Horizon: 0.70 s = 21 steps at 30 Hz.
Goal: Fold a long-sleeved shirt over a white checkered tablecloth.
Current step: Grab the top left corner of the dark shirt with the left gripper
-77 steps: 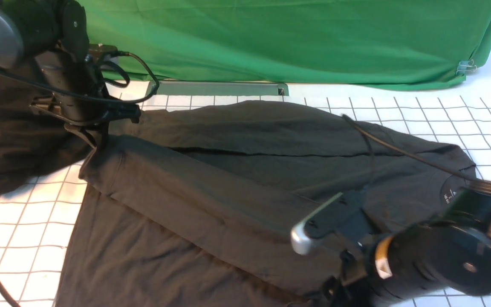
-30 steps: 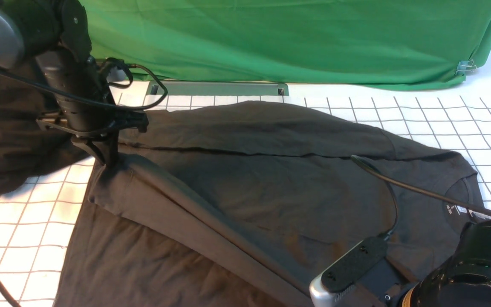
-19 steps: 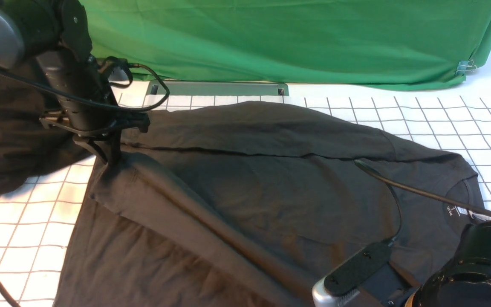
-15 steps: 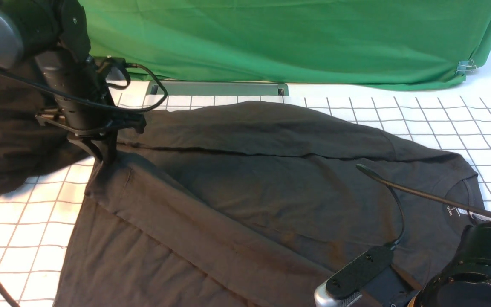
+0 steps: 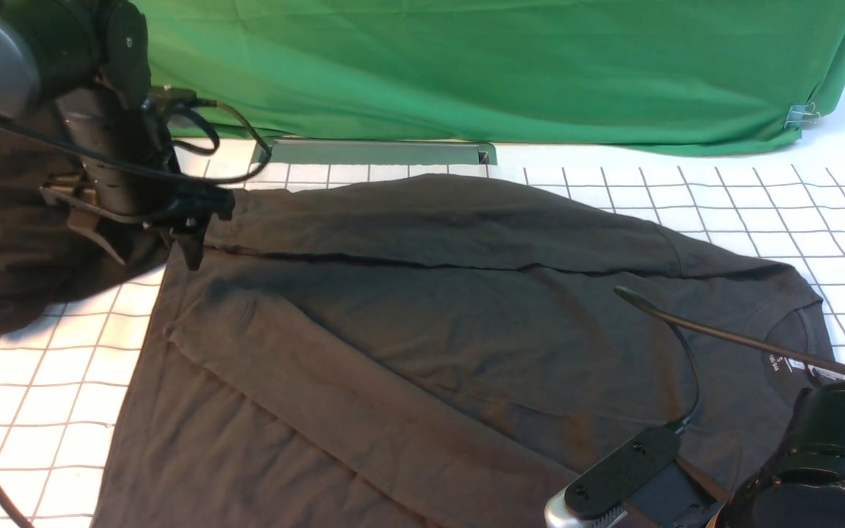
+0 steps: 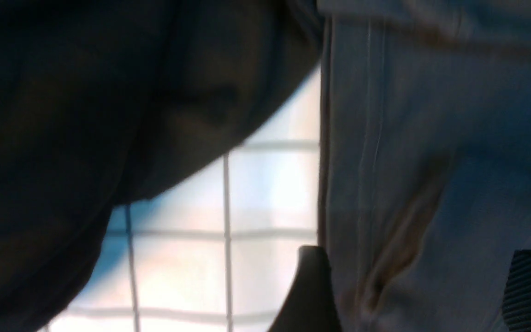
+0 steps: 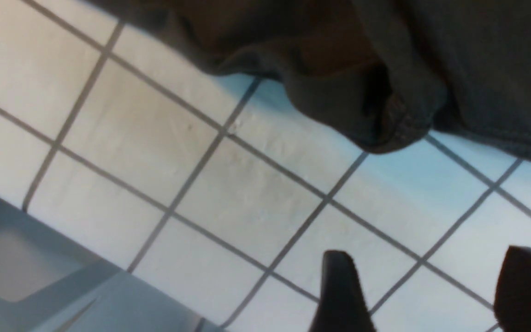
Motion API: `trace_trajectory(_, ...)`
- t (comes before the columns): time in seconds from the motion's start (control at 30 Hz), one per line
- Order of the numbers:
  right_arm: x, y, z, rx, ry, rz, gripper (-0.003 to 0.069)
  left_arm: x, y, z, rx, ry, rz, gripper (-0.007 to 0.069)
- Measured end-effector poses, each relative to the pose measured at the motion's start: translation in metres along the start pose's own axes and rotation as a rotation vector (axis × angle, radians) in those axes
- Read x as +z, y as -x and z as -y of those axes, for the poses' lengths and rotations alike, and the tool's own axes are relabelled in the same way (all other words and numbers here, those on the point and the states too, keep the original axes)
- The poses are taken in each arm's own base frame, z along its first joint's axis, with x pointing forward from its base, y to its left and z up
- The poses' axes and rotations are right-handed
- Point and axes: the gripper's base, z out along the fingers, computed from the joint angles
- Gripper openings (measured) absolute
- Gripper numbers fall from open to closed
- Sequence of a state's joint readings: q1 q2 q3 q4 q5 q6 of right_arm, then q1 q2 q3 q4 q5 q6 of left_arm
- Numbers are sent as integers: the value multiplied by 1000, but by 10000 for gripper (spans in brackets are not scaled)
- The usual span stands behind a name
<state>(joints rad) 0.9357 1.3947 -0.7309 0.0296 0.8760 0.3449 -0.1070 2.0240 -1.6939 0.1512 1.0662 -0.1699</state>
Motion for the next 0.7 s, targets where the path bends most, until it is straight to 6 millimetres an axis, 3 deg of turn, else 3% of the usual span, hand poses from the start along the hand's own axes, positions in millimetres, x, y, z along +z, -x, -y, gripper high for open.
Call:
trace_trajectory(0.17, -3, 2, -1, 0, 0, 1, 425, 2, 13, 3, -13, -26, 137, 468)
trace_trajectory(0.3, -10, 8, -3, -6, 10, 26, 425, 15, 19, 3, -42, -33, 174, 449)
trace_trajectory(0.5, -37, 18, -6, -36, 36, 140, 425, 47, 24, 1, -59, -25, 182, 444)
trace_trajectory(0.7, -53, 19, -6, -43, 53, 215, 425, 61, 28, 3, -53, -36, 227, 444)
